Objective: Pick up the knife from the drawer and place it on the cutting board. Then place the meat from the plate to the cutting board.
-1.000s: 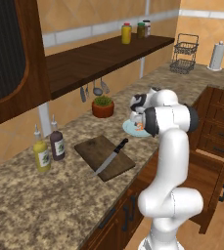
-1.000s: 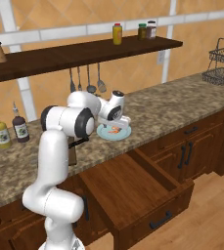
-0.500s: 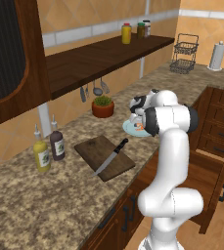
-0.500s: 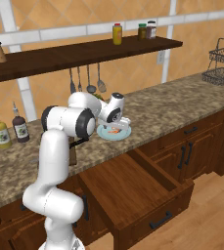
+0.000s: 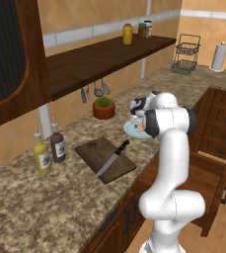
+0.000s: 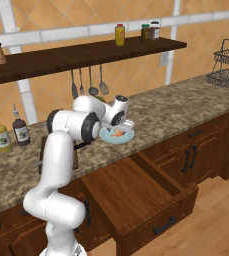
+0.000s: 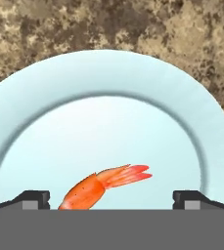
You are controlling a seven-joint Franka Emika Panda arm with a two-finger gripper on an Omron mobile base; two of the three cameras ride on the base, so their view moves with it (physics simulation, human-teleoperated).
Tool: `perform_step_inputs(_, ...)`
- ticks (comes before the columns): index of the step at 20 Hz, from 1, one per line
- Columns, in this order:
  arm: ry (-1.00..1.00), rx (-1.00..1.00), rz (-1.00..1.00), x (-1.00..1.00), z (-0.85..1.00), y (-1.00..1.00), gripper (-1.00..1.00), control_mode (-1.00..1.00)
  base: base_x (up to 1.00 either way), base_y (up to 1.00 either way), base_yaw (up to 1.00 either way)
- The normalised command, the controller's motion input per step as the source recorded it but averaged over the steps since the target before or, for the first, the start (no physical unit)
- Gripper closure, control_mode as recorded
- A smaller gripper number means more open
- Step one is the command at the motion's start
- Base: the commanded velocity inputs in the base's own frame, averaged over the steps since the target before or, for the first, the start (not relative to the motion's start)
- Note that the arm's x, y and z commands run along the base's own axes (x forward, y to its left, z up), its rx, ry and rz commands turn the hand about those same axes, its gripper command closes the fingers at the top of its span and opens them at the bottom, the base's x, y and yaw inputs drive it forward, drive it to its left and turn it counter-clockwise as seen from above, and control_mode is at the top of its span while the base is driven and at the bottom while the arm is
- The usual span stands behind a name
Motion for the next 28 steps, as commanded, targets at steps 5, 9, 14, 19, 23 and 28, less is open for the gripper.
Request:
perform_step_inputs(5,0.00,0.00,0.01,0.09,-0.13,-0.04,-1.00,-1.00,0.00,0.00,0.00)
perform_step_inputs(9,0.00,0.00,0.01,0.00,-0.10,0.00,-1.00,-1.00,0.00,0.00,0.00)
perform_step_inputs(14,0.00,0.00,0.01,0.06,-0.11,0.00,-1.00,-1.00,0.00,0.00,0.00)
perform_step_inputs(19,0.00,0.00,0.01,0.09,-0.15,0.00,1.00,-1.00,0.00,0.00,0.00)
perform_step_inputs(23,0.00,0.00,0.00,0.14,-0.13,0.00,1.00,-1.00,0.00,0.00,0.00)
perform_step_inputs(28,0.01,0.00,0.01,0.09,-0.04,0.00,1.00,-1.00,0.00,0.00,0.00)
